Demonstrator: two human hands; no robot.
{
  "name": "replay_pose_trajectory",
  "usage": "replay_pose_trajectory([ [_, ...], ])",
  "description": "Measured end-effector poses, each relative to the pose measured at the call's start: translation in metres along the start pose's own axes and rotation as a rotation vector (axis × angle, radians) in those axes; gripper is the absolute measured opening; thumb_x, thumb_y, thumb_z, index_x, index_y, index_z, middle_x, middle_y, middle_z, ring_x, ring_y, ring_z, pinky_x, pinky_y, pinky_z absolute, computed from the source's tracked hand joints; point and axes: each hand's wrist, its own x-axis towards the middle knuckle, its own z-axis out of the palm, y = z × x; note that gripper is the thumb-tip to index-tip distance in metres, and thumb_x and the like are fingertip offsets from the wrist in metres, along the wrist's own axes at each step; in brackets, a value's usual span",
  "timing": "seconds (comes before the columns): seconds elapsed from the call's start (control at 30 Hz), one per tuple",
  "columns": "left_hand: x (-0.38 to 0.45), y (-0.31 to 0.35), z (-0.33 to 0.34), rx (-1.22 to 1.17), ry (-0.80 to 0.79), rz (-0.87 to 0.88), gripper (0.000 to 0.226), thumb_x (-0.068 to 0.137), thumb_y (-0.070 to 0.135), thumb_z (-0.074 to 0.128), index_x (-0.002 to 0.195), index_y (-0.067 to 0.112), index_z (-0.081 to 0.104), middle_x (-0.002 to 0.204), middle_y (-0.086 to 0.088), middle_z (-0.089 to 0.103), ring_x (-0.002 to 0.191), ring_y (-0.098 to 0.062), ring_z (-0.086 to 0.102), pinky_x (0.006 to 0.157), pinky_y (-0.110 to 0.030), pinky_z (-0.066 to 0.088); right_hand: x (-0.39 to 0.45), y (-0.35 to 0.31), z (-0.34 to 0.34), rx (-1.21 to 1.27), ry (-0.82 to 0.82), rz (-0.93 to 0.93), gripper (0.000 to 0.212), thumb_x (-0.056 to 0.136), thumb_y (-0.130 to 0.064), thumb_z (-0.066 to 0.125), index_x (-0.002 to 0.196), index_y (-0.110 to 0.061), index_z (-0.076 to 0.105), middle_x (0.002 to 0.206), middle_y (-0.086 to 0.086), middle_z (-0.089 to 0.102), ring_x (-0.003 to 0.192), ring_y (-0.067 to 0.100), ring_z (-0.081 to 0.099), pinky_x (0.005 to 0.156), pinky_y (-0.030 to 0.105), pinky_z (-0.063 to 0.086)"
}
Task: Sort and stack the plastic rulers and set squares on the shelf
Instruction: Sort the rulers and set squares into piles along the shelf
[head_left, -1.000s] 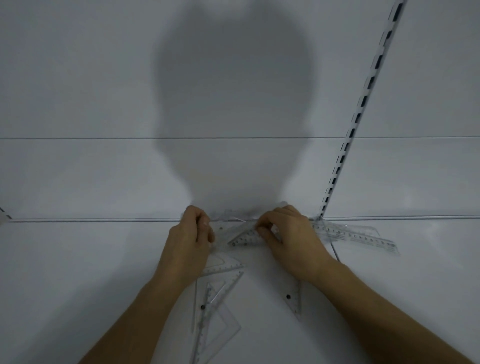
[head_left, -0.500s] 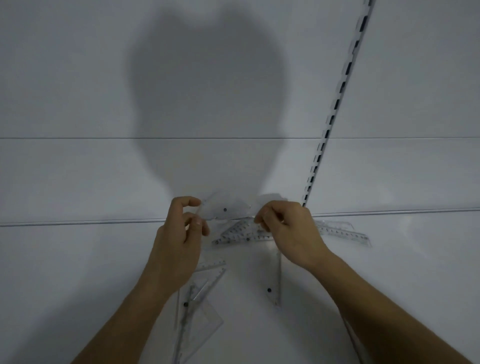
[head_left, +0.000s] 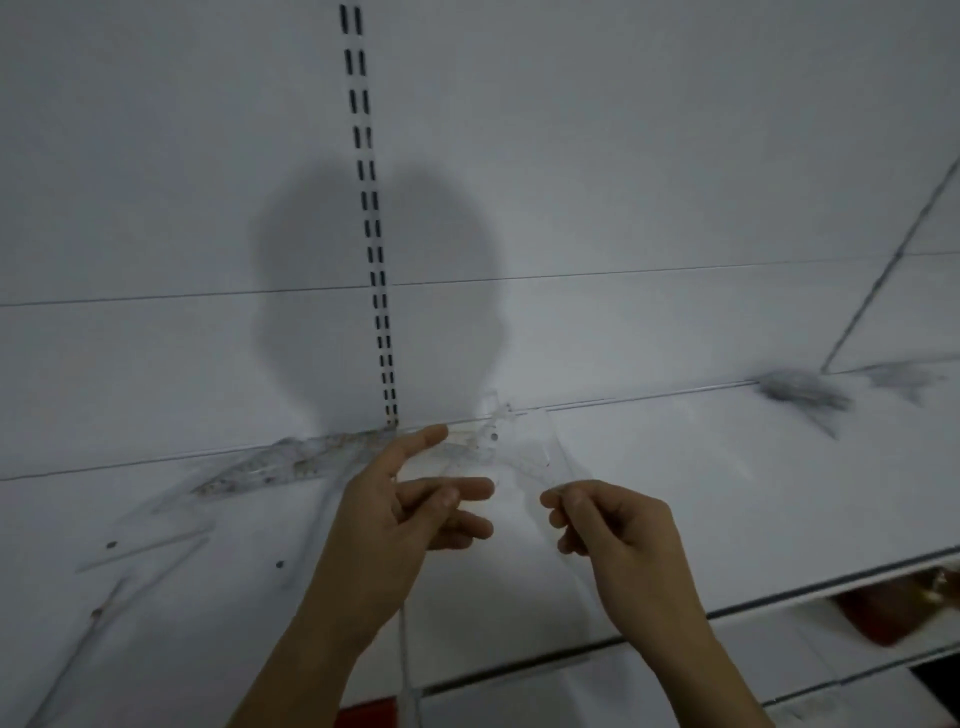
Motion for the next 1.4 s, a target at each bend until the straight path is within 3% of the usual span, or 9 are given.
replay_pose_trajectory([
  [0.13,-0.001,-0.008,0.082,0.088,0.001,0.018,0.018,0.100,0.003,0.052,0.104,0.014,0.065,0.087,-0.005,0.078,0.066,-0.025,0.073,0.062,-0.031,0.058,-0.008,0.026,-0.082,-0.026,0.099,0.031,0.029,0.098,-0.014,0.056,0.081,-0.025,0.077,0.075,-0.006,0.073,0.062,0.011,0.066,0.064,0.027,0.056],
  [0.27,0.006,-0.019,0.151,0.216,-0.038,0.138,0.015,0.100,0.012,0.052,0.094,0.020,0.064,0.071,-0.003,0.072,0.054,-0.020,0.063,0.057,-0.029,0.053,-0.015,0.055,-0.160,-0.073,0.180,0.063,0.030,0.098,-0.013,0.057,0.080,-0.026,0.077,0.075,-0.006,0.072,0.062,0.011,0.066,0.065,0.036,0.058],
  [0.43,0.015,-0.036,0.234,0.237,-0.102,0.176,0.017,0.102,0.018,0.049,0.091,0.027,0.059,0.051,-0.002,0.050,0.046,-0.016,0.041,0.048,-0.028,0.037,-0.020,0.086,-0.243,-0.131,0.292,0.106,0.029,0.099,-0.016,0.056,0.082,-0.026,0.076,0.075,-0.006,0.072,0.063,0.011,0.067,0.065,0.035,0.058],
  [0.6,0.041,-0.020,0.295,0.320,-0.200,0.188,0.025,0.104,0.013,0.041,0.098,0.030,0.059,0.074,0.002,0.071,0.052,-0.017,0.061,0.057,-0.032,0.051,-0.008,0.109,-0.295,-0.108,0.366,0.155,0.029,0.101,-0.017,0.055,0.083,-0.025,0.077,0.075,-0.002,0.072,0.065,0.013,0.066,0.066,0.037,0.058],
  [0.77,0.101,-0.006,0.334,0.506,-0.261,0.233,0.018,0.103,0.018,0.047,0.096,0.030,0.059,0.081,0.013,0.074,0.061,-0.007,0.070,0.060,-0.025,0.049,0.018,0.129,-0.318,-0.053,0.419,0.187,0.028,0.100,-0.014,0.056,0.083,-0.023,0.077,0.075,-0.003,0.072,0.064,0.014,0.067,0.064,0.034,0.058],
  [0.9,0.166,-0.015,0.366,0.544,-0.219,0.366,0.011,0.098,0.019,0.060,0.089,0.025,0.062,0.084,0.013,0.073,0.073,0.002,0.070,0.066,-0.027,0.057,0.047,0.135,-0.338,-0.083,0.449,0.184,0.028,0.099,-0.015,0.057,0.082,-0.025,0.077,0.075,-0.006,0.072,0.063,0.013,0.067,0.061,0.033,0.058],
  [1.0,0.205,-0.032,0.396,0.604,-0.200,0.518,0.006,0.092,0.015,0.069,0.088,0.020,0.069,0.079,0.010,0.074,0.075,-0.003,0.071,0.068,-0.027,0.057,0.073,0.134,-0.353,-0.120,0.460,0.174,0.028,0.099,-0.016,0.057,0.082,-0.027,0.076,0.078,-0.008,0.072,0.064,0.012,0.068,0.058,0.028,0.057],
  [1.13,0.242,-0.060,0.425,0.647,-0.251,0.638,0.012,0.083,0.005,0.076,0.092,0.013,0.074,0.090,0.003,0.076,0.079,-0.015,0.072,0.071,-0.032,0.057,0.106,0.140,-0.364,-0.165,0.457,0.202,0.029,0.098,-0.017,0.056,0.080,-0.028,0.076,0.076,-0.010,0.071,0.064,0.009,0.067,0.060,0.025,0.056],
  [1.4,0.258,-0.089,0.430,0.705,-0.336,0.585,0.041,0.078,0.015,0.081,0.117,0.015,0.067,0.119,0.002,0.066,0.108,-0.015,0.060,0.095,-0.016,0.039,0.181,0.155,-0.365,-0.289,0.365,0.251,0.030,0.097,-0.025,0.058,0.071,-0.022,0.074,0.065,-0.007,0.070,0.053,0.004,0.062,0.053,0.014,0.047],
])
